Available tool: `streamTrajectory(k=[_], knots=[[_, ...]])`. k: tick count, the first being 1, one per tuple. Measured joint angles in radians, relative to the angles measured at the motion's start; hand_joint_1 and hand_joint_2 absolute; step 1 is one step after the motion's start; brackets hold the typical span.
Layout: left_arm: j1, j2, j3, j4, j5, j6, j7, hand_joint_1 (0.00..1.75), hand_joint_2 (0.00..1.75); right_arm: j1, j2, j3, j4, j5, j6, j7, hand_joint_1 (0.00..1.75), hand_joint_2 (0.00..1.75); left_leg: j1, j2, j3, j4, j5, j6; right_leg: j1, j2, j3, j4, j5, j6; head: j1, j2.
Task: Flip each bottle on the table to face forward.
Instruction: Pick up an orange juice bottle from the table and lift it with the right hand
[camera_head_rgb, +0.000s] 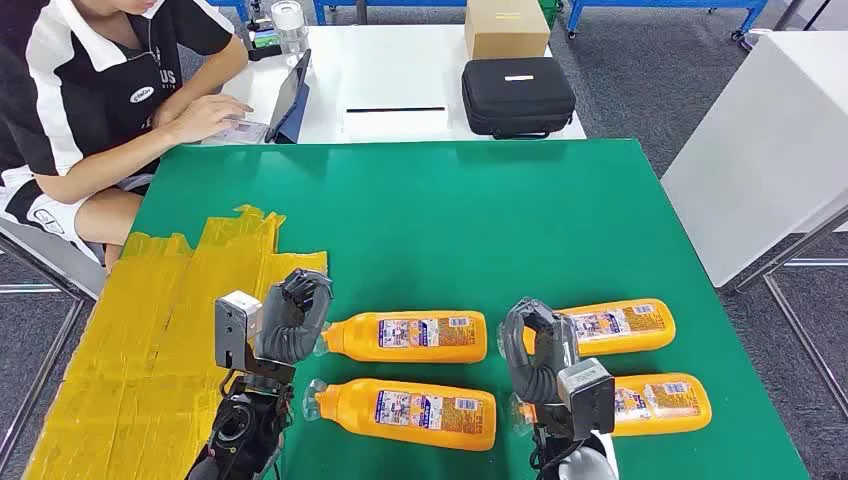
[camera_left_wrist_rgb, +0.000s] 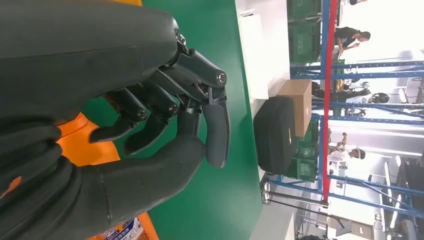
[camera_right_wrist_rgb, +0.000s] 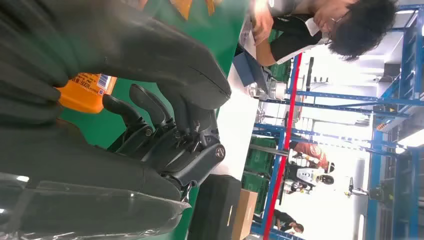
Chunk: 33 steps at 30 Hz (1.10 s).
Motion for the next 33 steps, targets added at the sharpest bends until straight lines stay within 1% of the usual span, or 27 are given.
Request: streamTrajectory(k=[1,2,3,4,5,6,7,8,11,14,16,22,26,30,33], knots=[[0.000,0.001,0.000,0.000,-0.019,0.017,-0.033,1.75,1.75,-0.010,0.002,0.006,0.013,0.040,-0.026,-0.015,1.74,1.75,0.000,0.000,0.000,0.000,0.000,0.000,0.000,0.000,0.000,0.000,0.000,0.000,0.000,0.000],[-0.002,0.001,0.000,0.000,-0.033,0.030,-0.060,1.75,1.75,-0.023,0.004,0.013,0.029,0.074,-0.052,-0.027,1.68,1.75,0.000,0.001,0.000,0.000,0.000,0.000,0.000,0.001,0.000,0.000,0.000,0.000,0.000,0.000],[-0.004,0.002,-0.001,0.000,-0.058,0.052,-0.108,1.69,1.75,-0.046,0.009,0.027,0.060,0.134,-0.099,-0.045,1.25,1.75,0.000,0.002,0.001,0.000,0.000,0.000,0.000,0.001,0.000,0.000,0.000,0.000,0.000,0.000],[-0.007,0.002,-0.001,0.000,-0.074,0.067,-0.144,1.33,1.75,-0.073,0.014,0.046,0.098,0.193,-0.145,-0.056,0.81,1.75,0.000,0.004,0.002,0.000,0.000,0.000,0.000,0.002,0.000,0.000,0.001,0.000,0.000,0.000],[-0.009,0.002,-0.001,0.000,-0.081,0.073,-0.162,0.89,1.75,-0.098,0.018,0.066,0.135,0.241,-0.181,-0.052,0.38,1.75,0.000,0.004,0.003,0.000,0.000,0.000,0.000,0.002,0.000,0.000,0.001,0.000,0.000,0.000],[-0.010,0.002,-0.001,0.000,-0.084,0.076,-0.170,0.45,1.75,-0.120,0.021,0.087,0.169,0.288,-0.210,-0.036,0.00,1.75,0.000,0.004,0.003,0.000,0.001,0.000,0.000,0.002,0.001,0.000,0.001,-0.001,0.000,0.000],[-0.010,0.002,0.000,-0.001,-0.088,0.079,-0.172,0.07,1.75,-0.138,0.022,0.107,0.197,0.340,-0.232,-0.010,0.00,1.75,0.000,0.003,0.003,0.000,0.001,0.000,0.000,0.002,0.001,0.000,0.001,-0.001,0.000,0.000],[-0.008,0.001,0.000,-0.003,-0.091,0.081,-0.172,0.00,1.75,-0.154,0.021,0.125,0.221,0.393,-0.249,0.019,0.00,1.75,0.000,0.003,0.003,0.000,0.001,0.000,0.000,0.002,0.001,0.000,0.001,-0.001,0.000,0.000],[-0.005,-0.003,0.001,-0.008,-0.100,0.084,-0.168,0.00,1.75,-0.187,0.018,0.163,0.266,0.532,-0.268,0.109,0.00,1.75,0.000,0.002,0.003,0.000,0.001,0.000,0.000,0.002,0.002,0.000,0.001,0.000,0.000,0.000],[-0.003,-0.009,0.002,-0.011,-0.103,0.079,-0.161,0.00,1.75,-0.209,0.012,0.192,0.289,0.671,-0.238,0.201,0.00,1.75,0.000,0.002,0.003,0.000,0.001,0.000,0.000,0.002,0.002,0.000,0.001,0.000,0.000,0.000],[-0.001,-0.013,0.002,-0.016,-0.103,0.073,-0.156,0.00,1.75,-0.218,0.007,0.204,0.297,0.738,-0.212,0.247,0.00,1.75,0.000,0.002,0.003,0.000,0.001,0.000,0.000,0.001,0.002,0.000,0.001,0.000,0.000,0.000],[-0.001,-0.026,0.007,-0.030,-0.107,0.050,-0.142,0.00,1.75,-0.242,-0.003,0.230,0.323,0.866,-0.125,0.350,0.00,1.75,0.000,0.001,0.003,0.000,0.001,0.000,0.000,0.001,0.002,0.000,0.001,0.000,0.000,0.000],[-0.001,-0.032,0.011,-0.034,-0.114,0.044,-0.137,0.00,1.75,-0.256,-0.008,0.247,0.339,0.921,-0.063,0.404,0.00,1.75,0.000,0.001,0.003,0.000,0.001,0.000,0.000,0.001,0.002,0.000,0.001,0.000,0.000,0.000],[-0.001,-0.037,0.017,-0.042,-0.119,0.036,-0.128,0.00,1.75,-0.268,-0.011,0.254,0.355,0.987,0.020,0.468,0.00,1.75,0.000,0.001,0.003,0.000,0.001,0.000,0.000,0.001,0.002,0.000,0.001,0.000,0.000,0.000],[0.000,-0.039,0.020,-0.049,-0.123,0.030,-0.118,0.00,1.75,-0.275,-0.013,0.253,0.378,1.012,0.063,0.500,0.00,1.75,0.000,0.001,0.003,0.000,0.001,0.000,0.000,0.001,0.002,0.000,0.001,0.000,0.000,0.000]])
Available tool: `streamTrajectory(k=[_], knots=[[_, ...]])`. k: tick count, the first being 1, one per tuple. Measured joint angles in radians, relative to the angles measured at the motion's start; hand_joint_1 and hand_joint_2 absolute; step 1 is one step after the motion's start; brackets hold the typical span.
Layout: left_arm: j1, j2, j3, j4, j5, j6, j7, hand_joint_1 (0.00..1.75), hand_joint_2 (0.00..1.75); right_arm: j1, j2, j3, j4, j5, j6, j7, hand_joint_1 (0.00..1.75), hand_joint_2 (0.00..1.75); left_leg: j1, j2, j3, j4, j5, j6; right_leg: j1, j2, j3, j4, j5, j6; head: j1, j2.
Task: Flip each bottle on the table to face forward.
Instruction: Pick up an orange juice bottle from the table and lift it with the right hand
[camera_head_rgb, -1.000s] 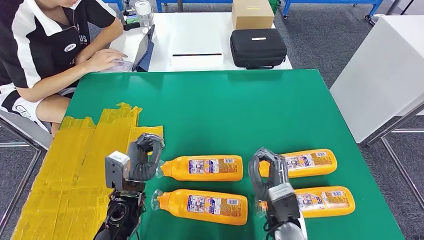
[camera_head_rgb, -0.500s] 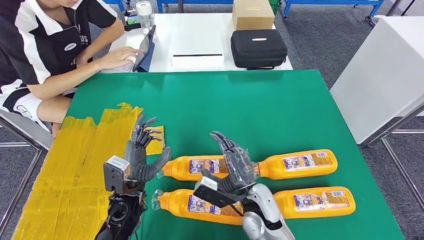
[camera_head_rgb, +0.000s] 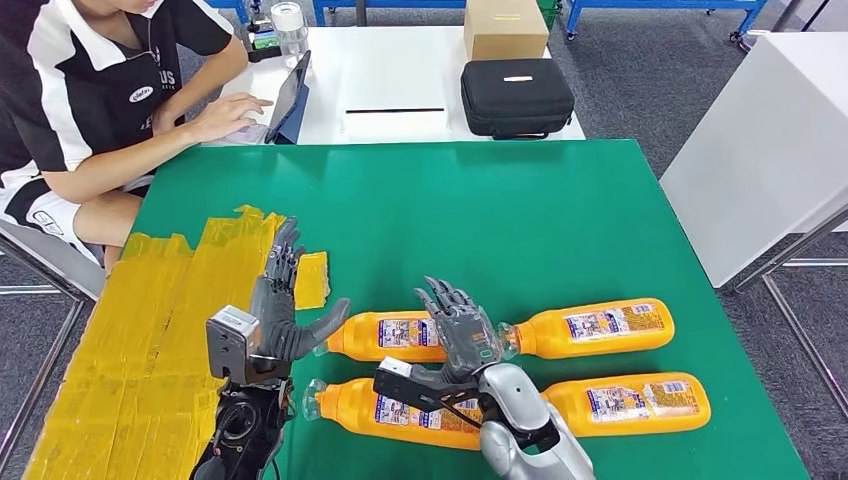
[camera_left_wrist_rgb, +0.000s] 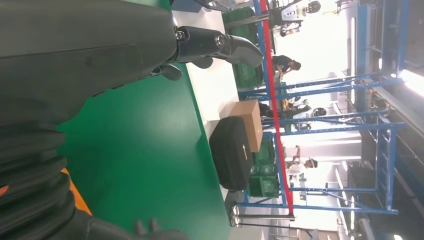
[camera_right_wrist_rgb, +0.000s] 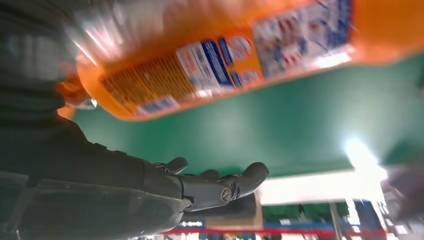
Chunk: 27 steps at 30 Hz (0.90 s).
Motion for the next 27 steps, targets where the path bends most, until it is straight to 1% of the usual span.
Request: streamTrajectory(k=[5,10,12,13,14,16,17,18,23,27], knots=[[0.000,-0.005,0.001,-0.009,-0.004,-0.010,0.012,0.00,1.75,-0.016,-0.001,-0.004,0.053,0.023,0.055,0.040,0.00,1.75,0.000,0.000,0.000,0.000,0.000,0.000,0.000,0.000,0.000,0.000,0.000,0.000,0.000,0.000],[0.000,-0.009,0.001,-0.010,-0.006,-0.013,0.014,0.00,1.75,-0.023,-0.003,-0.007,0.090,0.029,0.063,0.051,0.00,1.75,0.000,0.000,0.000,0.000,0.000,0.000,0.000,0.000,0.000,0.000,0.000,0.000,0.000,0.000],[0.000,-0.009,0.002,-0.010,-0.007,-0.015,0.016,0.00,1.75,-0.031,-0.003,-0.008,0.103,0.041,0.072,0.069,0.00,1.75,0.000,0.000,0.000,0.000,0.000,0.000,0.000,0.000,0.000,0.000,0.000,0.000,0.000,0.000],[0.000,-0.010,0.002,-0.010,-0.008,-0.017,0.018,0.00,1.75,-0.038,-0.003,-0.008,0.113,0.049,0.080,0.085,0.10,1.75,0.000,0.000,0.000,0.000,0.000,0.000,0.000,0.000,0.000,0.000,0.000,0.000,0.000,0.000],[0.000,-0.011,0.002,-0.010,-0.009,-0.018,0.021,0.00,1.75,-0.046,-0.003,-0.010,0.126,0.057,0.089,0.100,0.48,1.75,0.000,0.000,0.000,0.000,0.000,0.000,0.000,0.000,0.000,0.000,0.000,0.000,0.000,0.000],[0.000,-0.014,0.002,-0.010,-0.011,-0.020,0.025,0.00,1.75,-0.065,-0.001,-0.019,0.161,0.069,0.097,0.127,1.34,1.75,0.000,0.000,0.001,0.000,0.000,0.000,0.000,0.000,0.000,0.000,0.000,0.000,0.000,0.000],[0.000,-0.016,0.002,-0.010,-0.012,-0.021,0.026,0.00,1.75,-0.075,0.000,-0.025,0.180,0.073,0.096,0.136,1.68,1.75,0.000,0.000,0.001,0.000,0.000,0.000,0.000,0.000,0.000,0.000,0.000,0.000,0.000,0.000],[-0.001,-0.017,0.002,-0.010,-0.012,-0.021,0.028,0.00,1.75,-0.086,0.002,-0.032,0.201,0.076,0.092,0.142,1.73,1.75,0.000,0.000,0.001,0.000,0.000,0.000,0.000,0.000,0.001,0.000,0.000,0.000,0.000,0.000],[-0.001,-0.020,0.002,-0.010,-0.012,-0.020,0.033,0.00,1.75,-0.125,0.020,-0.065,0.279,0.080,0.063,0.135,1.75,1.75,0.000,0.001,0.004,0.000,0.000,0.000,0.000,0.000,0.003,0.000,0.000,0.000,0.000,0.000],[0.001,-0.020,0.002,-0.010,-0.012,-0.018,0.033,0.00,1.75,-0.131,0.032,-0.090,0.298,0.064,-0.003,0.110,1.75,1.75,0.000,0.000,0.004,0.000,0.001,0.001,0.000,0.000,0.003,0.000,0.000,0.000,0.000,0.000]])
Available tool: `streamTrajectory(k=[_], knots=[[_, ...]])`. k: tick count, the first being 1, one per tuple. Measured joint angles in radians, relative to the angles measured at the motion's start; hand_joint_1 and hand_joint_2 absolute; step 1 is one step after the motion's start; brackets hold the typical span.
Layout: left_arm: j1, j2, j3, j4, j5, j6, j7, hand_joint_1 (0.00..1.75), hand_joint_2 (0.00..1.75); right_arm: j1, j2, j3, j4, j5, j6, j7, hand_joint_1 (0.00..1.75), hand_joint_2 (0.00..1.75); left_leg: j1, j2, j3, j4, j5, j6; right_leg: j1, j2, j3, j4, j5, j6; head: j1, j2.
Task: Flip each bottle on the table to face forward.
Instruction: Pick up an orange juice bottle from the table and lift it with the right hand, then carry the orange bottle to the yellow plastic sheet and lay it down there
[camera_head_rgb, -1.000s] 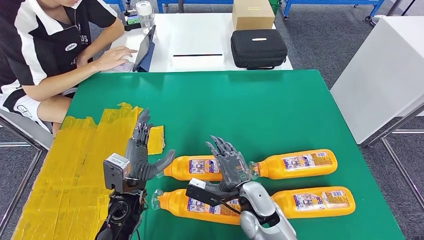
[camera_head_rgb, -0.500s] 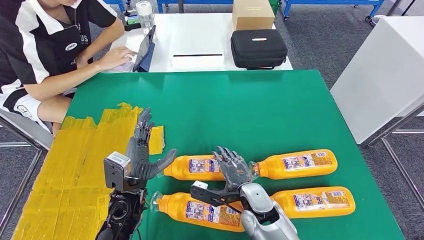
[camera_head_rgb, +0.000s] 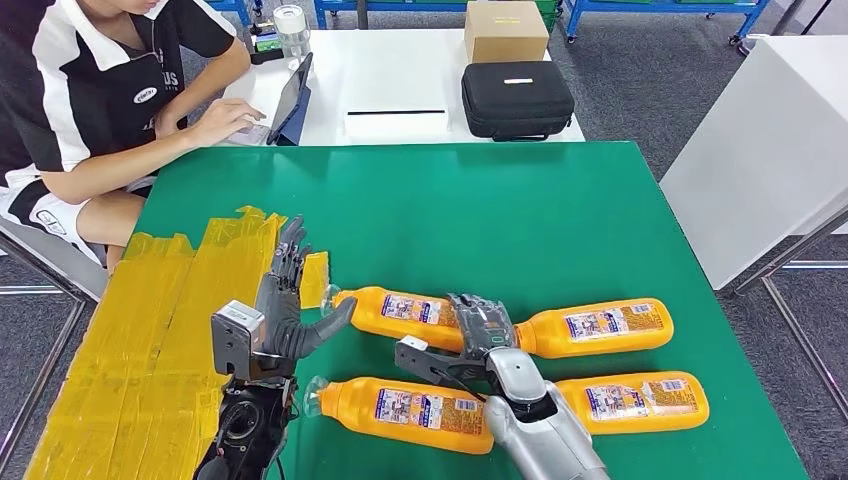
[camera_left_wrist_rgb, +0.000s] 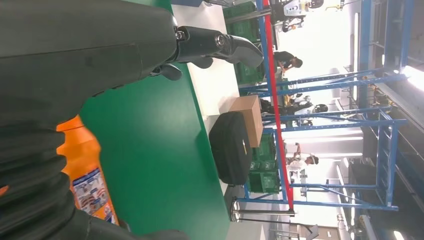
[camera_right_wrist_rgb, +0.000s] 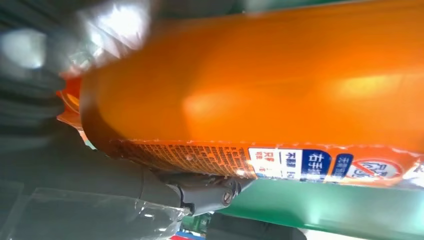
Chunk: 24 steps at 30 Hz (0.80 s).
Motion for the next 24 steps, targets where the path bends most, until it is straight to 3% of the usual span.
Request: streamTrajectory(k=[7,13,17,24], knots=[[0.013,0.000,0.002,0.000,0.006,0.003,0.001,0.00,1.75,0.046,0.018,-0.085,-0.057,-0.208,-0.231,-0.184,1.75,1.75,0.000,0.000,-0.003,0.000,0.001,0.000,0.000,0.000,-0.002,0.000,0.002,-0.001,0.000,0.000],[0.013,0.000,0.003,0.000,0.043,-0.004,0.001,0.00,1.75,0.101,0.036,-0.173,-0.167,-0.595,-0.396,-0.471,1.75,1.75,0.000,0.000,-0.004,0.000,0.001,0.000,0.000,-0.001,-0.003,0.000,0.002,-0.001,0.000,0.000],[0.004,0.001,0.002,0.001,0.146,-0.071,0.037,0.00,1.75,0.133,0.050,-0.219,-0.230,-0.804,-0.435,-0.605,1.75,1.75,0.000,0.000,-0.004,0.000,0.001,0.000,0.000,0.000,-0.003,0.000,0.002,-0.001,0.000,0.000],[-0.039,0.007,-0.019,0.020,0.359,-0.260,0.165,0.00,1.75,0.153,0.064,-0.234,-0.256,-0.946,-0.443,-0.686,1.75,1.75,0.000,0.000,-0.004,0.000,0.001,0.000,0.000,0.000,-0.003,0.000,0.002,-0.001,0.000,0.000]])
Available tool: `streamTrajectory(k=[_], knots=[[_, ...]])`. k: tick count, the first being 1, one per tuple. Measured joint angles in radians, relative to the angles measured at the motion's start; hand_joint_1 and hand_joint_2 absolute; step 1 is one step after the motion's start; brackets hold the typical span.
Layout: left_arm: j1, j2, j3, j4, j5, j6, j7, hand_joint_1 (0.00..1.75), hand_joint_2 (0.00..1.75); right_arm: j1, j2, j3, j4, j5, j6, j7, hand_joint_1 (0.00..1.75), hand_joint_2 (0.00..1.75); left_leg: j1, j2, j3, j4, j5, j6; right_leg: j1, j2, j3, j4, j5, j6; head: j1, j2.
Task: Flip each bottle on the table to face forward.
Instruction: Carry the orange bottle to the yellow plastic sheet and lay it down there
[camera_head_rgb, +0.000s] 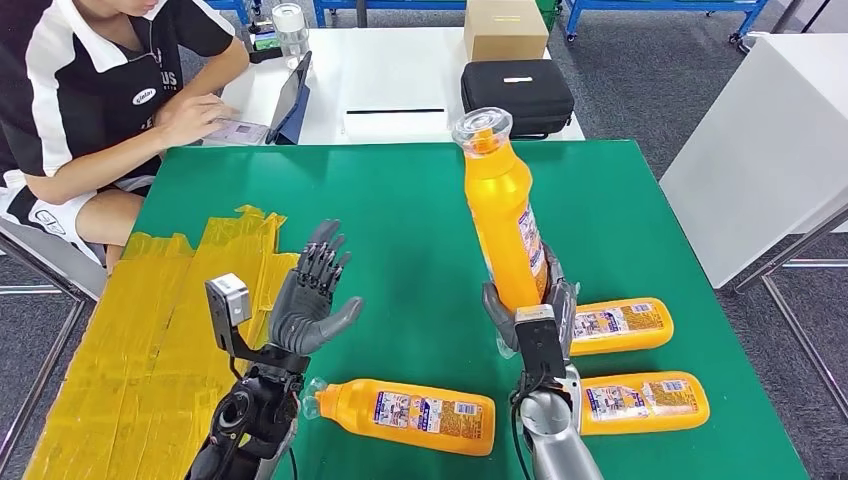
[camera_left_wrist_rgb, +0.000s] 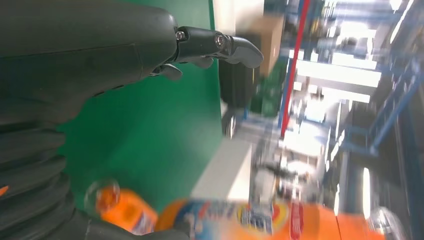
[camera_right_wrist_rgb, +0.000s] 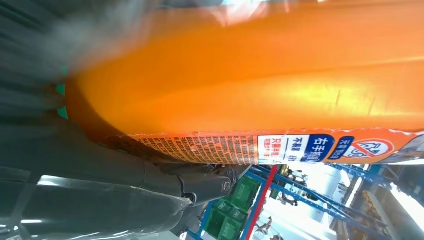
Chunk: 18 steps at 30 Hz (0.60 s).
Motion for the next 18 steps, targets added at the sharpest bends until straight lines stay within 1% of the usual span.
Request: streamTrajectory(k=[5,10,14,18], knots=[[-0.038,0.004,-0.022,0.026,0.106,-0.075,0.041,0.00,1.75,-0.001,0.004,0.017,0.009,-0.024,-0.012,-0.013,1.75,1.75,0.000,0.000,0.000,0.000,0.000,0.000,0.000,0.000,0.000,0.000,0.000,0.000,0.000,0.000],[-0.066,0.011,-0.048,0.039,0.133,-0.090,0.049,0.00,1.75,-0.006,0.005,0.048,0.028,0.006,-0.020,-0.008,1.75,1.75,0.000,0.000,0.000,0.000,0.000,0.000,0.000,0.000,0.000,0.000,0.000,0.000,0.000,0.000],[-0.082,0.016,-0.068,0.040,0.132,-0.082,0.049,0.00,1.75,-0.016,0.005,0.084,0.055,0.083,-0.028,0.026,1.75,1.75,0.000,0.000,0.000,0.000,0.000,0.000,0.000,0.000,0.000,0.000,0.000,0.000,0.000,0.000],[-0.094,0.018,-0.084,0.040,0.130,-0.068,0.049,0.00,1.75,-0.028,0.009,0.126,0.090,0.224,-0.031,0.072,1.75,1.75,0.000,0.000,0.000,0.000,0.000,0.000,0.000,0.000,0.000,0.000,0.000,0.000,0.000,0.000]])
